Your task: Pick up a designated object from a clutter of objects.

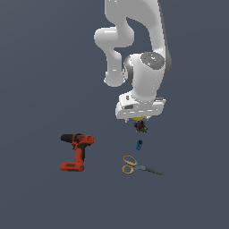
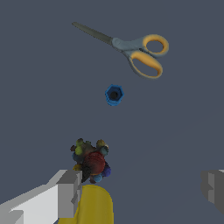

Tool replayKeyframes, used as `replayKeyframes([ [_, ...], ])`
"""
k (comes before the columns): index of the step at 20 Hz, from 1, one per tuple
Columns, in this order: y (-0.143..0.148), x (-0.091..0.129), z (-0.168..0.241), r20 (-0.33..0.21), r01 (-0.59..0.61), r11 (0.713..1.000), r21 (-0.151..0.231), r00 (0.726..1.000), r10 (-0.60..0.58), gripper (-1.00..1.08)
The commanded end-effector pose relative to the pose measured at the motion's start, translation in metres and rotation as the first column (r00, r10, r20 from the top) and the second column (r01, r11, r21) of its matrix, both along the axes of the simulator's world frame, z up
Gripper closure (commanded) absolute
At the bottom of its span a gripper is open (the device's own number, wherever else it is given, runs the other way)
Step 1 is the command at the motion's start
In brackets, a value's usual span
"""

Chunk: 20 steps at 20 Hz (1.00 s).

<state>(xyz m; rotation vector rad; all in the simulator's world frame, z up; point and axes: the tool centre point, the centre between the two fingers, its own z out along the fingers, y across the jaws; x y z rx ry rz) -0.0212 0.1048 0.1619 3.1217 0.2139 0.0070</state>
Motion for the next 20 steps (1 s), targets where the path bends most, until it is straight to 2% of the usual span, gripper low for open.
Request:
replayKeyframes([
  [1, 0.013, -0.01, -0.022, 0.0, -0.028, 1.0, 0.0, 1.0, 0.028, -0.92],
  [11, 0.046, -0.043, -0.073, -0.004, -0.098, 0.995, 0.009, 0.995, 0.098, -0.92],
  [20, 0.05, -0.048, -0.081, -0.006, -0.108, 0.994, 0.012, 0.994, 0.108, -0.92],
])
